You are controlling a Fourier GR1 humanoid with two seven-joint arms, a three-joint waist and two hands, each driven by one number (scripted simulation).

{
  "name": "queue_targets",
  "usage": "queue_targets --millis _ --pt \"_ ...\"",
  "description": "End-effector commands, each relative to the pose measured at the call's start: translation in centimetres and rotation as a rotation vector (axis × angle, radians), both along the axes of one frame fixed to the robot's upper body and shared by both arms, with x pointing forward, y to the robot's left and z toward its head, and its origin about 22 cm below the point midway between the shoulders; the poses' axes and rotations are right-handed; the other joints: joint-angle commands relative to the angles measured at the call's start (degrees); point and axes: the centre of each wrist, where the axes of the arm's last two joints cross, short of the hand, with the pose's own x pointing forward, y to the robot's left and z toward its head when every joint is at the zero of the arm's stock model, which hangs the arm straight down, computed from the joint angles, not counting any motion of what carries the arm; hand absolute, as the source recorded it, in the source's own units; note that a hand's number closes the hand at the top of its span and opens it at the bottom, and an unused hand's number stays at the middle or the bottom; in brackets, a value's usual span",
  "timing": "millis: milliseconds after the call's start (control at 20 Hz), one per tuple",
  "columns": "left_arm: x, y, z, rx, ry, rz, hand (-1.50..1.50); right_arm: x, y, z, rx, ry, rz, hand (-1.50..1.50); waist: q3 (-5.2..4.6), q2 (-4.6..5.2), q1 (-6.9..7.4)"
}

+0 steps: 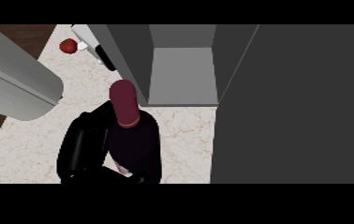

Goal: Pick up the wine, place it into the cabinet and close the cabinet

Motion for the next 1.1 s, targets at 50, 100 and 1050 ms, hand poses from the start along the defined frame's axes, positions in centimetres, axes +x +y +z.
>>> queue_targets --millis 50,100,1050 --pt "1.4 -3.6 4.5 -0.023 -0.015 -0.016 1.5 -2.1 0.4 1.1 0.039 -0.047 0.045 -1.5 0.0 0.01 -0.22" --pt "1.3 -4.9 3.9 -0.03 -0.004 -0.026 1.5 -1.7 -0.1 0.5 0.033 -0.033 0.03 -1.5 0.0 0.05 -0.19" --pt "5.5 -11.2 6.4 0.028 0.002 0.089 1.5 -3.3 -1.1 1.3 0.024 -0.045 0.035 -1.5 0.0 -0.06 -0.28"
